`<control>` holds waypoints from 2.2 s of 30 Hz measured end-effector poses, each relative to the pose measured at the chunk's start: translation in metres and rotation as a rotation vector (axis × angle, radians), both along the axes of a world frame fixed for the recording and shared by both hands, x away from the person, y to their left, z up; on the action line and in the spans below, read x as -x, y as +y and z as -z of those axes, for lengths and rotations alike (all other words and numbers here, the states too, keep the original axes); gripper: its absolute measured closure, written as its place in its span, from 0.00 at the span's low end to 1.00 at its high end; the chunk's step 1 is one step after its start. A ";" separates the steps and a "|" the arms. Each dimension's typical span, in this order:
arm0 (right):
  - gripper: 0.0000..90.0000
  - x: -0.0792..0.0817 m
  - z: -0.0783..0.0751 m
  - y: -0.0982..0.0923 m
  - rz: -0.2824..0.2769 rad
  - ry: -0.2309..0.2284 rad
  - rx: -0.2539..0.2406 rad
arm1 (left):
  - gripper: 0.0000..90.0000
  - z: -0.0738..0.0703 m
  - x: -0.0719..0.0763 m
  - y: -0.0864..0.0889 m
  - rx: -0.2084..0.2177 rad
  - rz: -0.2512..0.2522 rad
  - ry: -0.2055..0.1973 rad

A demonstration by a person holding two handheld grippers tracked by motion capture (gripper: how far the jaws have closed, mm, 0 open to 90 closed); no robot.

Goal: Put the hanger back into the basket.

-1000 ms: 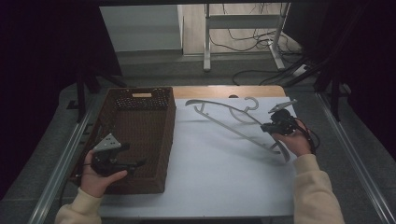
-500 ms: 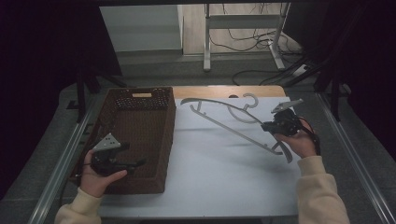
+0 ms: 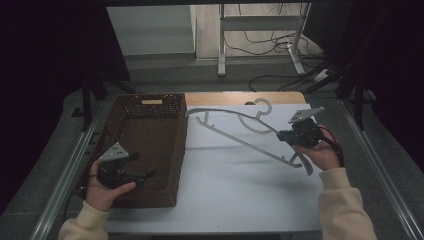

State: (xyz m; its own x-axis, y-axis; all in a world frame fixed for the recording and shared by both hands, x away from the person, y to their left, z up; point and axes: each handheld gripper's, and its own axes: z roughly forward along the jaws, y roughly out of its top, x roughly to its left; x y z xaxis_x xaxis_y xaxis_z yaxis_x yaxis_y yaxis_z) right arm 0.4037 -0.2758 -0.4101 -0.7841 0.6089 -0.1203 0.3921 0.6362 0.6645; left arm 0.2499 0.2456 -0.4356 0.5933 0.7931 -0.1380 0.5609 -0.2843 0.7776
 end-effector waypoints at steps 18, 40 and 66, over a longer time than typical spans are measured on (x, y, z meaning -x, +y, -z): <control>0.91 0.010 0.000 0.019 -0.089 0.000 0.005 | 0.16 -0.003 0.001 0.000 0.009 0.002 -0.008; 0.91 0.025 -0.006 0.048 -0.205 -0.024 0.018 | 0.16 -0.028 -0.002 -0.001 0.057 0.044 -0.020; 0.91 0.037 -0.003 0.066 -0.289 -0.054 0.047 | 0.20 -0.043 -0.046 -0.010 0.133 0.216 0.134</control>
State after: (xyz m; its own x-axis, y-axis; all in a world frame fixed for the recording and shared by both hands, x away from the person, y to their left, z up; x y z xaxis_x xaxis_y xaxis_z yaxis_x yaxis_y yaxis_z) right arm 0.3669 -0.2094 -0.4066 -0.9158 0.3540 -0.1896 0.1549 0.7469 0.6467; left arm 0.2957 0.2351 -0.3927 0.7159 0.6199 -0.3212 0.5988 -0.3085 0.7391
